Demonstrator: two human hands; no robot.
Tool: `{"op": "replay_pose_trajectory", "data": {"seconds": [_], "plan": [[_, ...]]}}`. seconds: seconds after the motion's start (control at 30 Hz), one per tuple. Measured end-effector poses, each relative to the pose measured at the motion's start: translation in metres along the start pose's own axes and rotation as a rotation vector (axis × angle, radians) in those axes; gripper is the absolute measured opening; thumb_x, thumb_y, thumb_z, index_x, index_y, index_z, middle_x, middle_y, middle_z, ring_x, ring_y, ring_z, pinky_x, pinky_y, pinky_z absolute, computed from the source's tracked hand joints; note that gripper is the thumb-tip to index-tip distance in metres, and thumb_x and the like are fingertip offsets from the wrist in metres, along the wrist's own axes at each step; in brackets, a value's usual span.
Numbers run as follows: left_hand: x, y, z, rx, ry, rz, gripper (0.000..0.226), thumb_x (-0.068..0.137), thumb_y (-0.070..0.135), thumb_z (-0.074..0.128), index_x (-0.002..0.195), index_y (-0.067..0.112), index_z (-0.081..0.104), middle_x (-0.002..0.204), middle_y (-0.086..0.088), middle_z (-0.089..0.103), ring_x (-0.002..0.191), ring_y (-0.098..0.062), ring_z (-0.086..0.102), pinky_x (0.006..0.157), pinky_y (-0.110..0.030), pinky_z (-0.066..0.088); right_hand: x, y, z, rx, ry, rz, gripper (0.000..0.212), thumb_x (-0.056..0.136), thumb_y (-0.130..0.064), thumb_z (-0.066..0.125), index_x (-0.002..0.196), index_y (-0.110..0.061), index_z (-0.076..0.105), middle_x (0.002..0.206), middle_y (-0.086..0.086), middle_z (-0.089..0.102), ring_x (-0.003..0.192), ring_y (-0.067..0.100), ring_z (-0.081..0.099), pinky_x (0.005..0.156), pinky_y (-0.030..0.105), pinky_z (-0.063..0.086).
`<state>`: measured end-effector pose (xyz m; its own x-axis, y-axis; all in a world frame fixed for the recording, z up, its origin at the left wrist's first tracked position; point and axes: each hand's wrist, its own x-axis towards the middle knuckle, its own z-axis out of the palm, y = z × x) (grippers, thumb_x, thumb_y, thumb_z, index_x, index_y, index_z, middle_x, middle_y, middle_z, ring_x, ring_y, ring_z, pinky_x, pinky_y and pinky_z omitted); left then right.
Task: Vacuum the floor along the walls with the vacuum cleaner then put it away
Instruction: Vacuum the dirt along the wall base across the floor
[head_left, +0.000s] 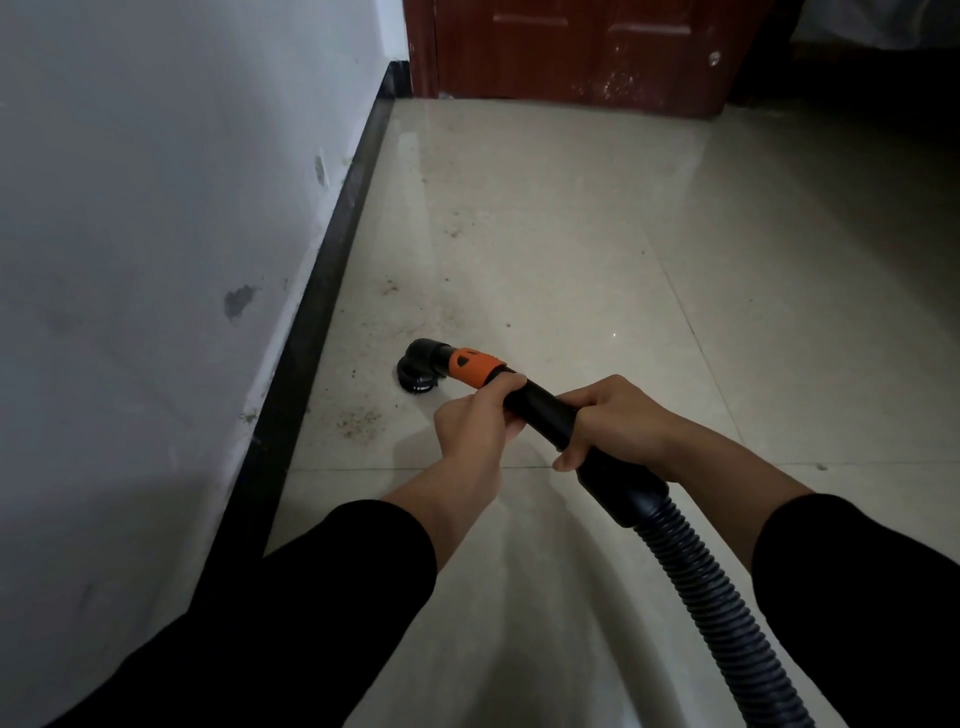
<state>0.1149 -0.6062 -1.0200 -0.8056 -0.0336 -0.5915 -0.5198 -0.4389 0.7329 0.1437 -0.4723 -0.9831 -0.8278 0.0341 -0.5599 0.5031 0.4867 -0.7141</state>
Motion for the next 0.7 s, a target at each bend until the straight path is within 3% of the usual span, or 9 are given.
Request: {"op": "replay_pose_trajectory", "data": {"seconds": [0.17, 0.4, 0.7], "plan": [[-0.006, 0.000, -0.005, -0.035, 0.057, 0.024, 0.011, 0.077, 0.002, 0.075, 0.073, 0.001, 0.065, 0.072, -0.012, 0.072, 0.070, -0.019, 0.073, 0.060, -0.022, 0.059, -0.002, -0.002, 0.005, -0.009, -0.038, -0.014, 0.040, 0.063, 0.006, 0.072, 0.092, -0.020, 0.077, 0.070, 0.007, 0.063, 0.061, 0.022, 0.060, 0.055, 0.026, 0.052], [-0.013, 0.000, -0.015, -0.051, 0.089, 0.032, 0.011, 0.076, 0.003, 0.077, 0.072, 0.002, 0.066, 0.076, -0.013, 0.074, 0.077, -0.022, 0.074, 0.065, -0.024, 0.059, -0.006, -0.006, 0.009, -0.080, -0.078, -0.044, 0.038, 0.064, 0.004, 0.075, 0.095, -0.018, 0.076, 0.075, 0.009, 0.064, 0.068, 0.024, 0.062, 0.066, 0.032, 0.056], [-0.023, -0.001, -0.030, -0.039, 0.109, 0.053, 0.010, 0.076, 0.004, 0.076, 0.071, 0.004, 0.067, 0.069, -0.009, 0.074, 0.070, -0.018, 0.074, 0.062, -0.021, 0.059, -0.013, -0.010, 0.016, -0.192, -0.140, -0.104, 0.047, 0.064, 0.003, 0.078, 0.105, -0.021, 0.075, 0.079, 0.007, 0.067, 0.069, 0.020, 0.065, 0.071, 0.032, 0.058]]}}
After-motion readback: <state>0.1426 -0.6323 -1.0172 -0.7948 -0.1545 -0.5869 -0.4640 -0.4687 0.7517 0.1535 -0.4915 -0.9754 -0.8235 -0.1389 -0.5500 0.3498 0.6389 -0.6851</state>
